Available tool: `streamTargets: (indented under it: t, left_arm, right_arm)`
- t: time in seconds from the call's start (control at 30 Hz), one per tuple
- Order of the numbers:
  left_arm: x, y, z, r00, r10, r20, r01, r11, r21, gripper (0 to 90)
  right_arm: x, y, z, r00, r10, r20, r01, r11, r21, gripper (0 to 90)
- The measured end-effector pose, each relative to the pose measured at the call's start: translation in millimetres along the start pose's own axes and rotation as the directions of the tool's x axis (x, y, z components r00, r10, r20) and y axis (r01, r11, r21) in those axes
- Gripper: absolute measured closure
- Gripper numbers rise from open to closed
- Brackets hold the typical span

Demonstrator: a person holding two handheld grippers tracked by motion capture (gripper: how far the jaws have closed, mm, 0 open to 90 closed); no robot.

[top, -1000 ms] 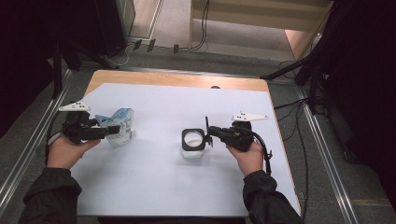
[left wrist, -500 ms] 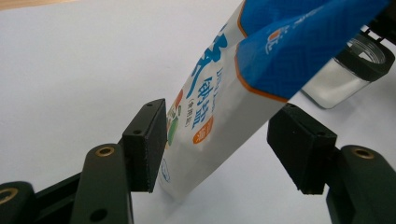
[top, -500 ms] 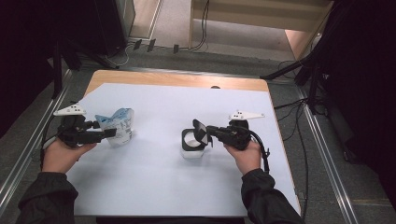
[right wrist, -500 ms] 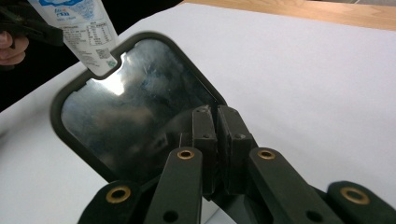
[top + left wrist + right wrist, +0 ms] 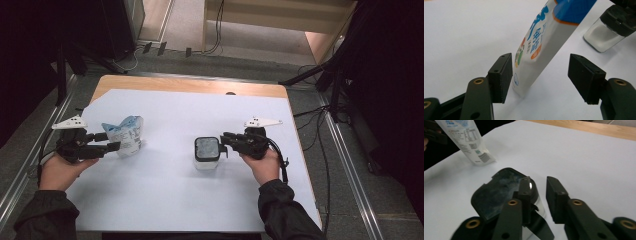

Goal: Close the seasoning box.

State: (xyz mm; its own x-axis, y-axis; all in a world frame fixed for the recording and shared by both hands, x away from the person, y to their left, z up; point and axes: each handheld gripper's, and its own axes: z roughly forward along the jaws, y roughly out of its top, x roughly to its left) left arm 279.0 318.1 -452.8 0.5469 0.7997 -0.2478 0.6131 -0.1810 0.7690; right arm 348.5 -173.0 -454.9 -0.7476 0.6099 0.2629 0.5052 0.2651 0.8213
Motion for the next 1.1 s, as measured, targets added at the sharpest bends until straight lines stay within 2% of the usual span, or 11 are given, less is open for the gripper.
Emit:
streamTargets:
  t: [0.13,0.17,0.27,0.37,0.6,0.7,0.83,1.1]
  left_arm:
    - [0.9,-3.5,-0.2,1.0000,-0.008,-0.003,0.008,1.0000,-0.002,37.7]
    - [1.7,-4.2,-0.2,1.0000,0.001,-0.007,-0.001,1.0000,0.004,37.7]
    - [1.7,-7.5,0.5,0.9999,-0.005,-0.011,0.005,0.9999,0.014,37.5]
    - [2.3,-10.4,1.3,0.9999,0.003,-0.014,-0.003,0.9996,0.028,37.1]
    - [4.9,-16.8,3.4,0.9997,0.016,-0.016,-0.015,0.9990,0.042,35.8]
    - [6.5,-17.6,4.4,0.9999,0.009,-0.008,-0.008,0.9993,0.037,35.4]
    - [7.0,-15.1,6.4,0.9994,0.034,-0.001,-0.034,0.9993,0.018,35.3]
    - [11.5,-12.2,12.8,0.9993,0.036,0.006,-0.036,0.9992,0.014,34.6]
  right_arm:
    - [-8.5,-1.3,-2.7,0.9997,0.020,0.011,-0.021,1.000,0.006,59.6]
    - [-10.2,-1.6,-3.6,0.9997,0.018,0.016,-0.018,1.000,0.005,57.9]
    - [-15.9,-3.4,-7.6,0.9989,0.004,0.046,-0.004,1.000,0.005,54.1]
    - [-24.0,-6.0,-12.8,0.9973,0.019,0.071,-0.019,1.000,0.003,50.9]
    - [-38.8,-11.9,-22.7,0.9920,0.045,0.118,-0.043,0.999,-0.016,48.9]
    - [-41.5,-14.3,-25.9,0.9906,0.049,0.128,-0.047,0.999,-0.019,48.9]
    - [-42.1,-18.1,-29.2,0.9886,0.046,0.143,-0.045,0.999,-0.009,48.9]
    - [-43.3,-25.0,-36.1,0.9848,0.047,0.167,-0.048,0.999,-0.003,48.9]
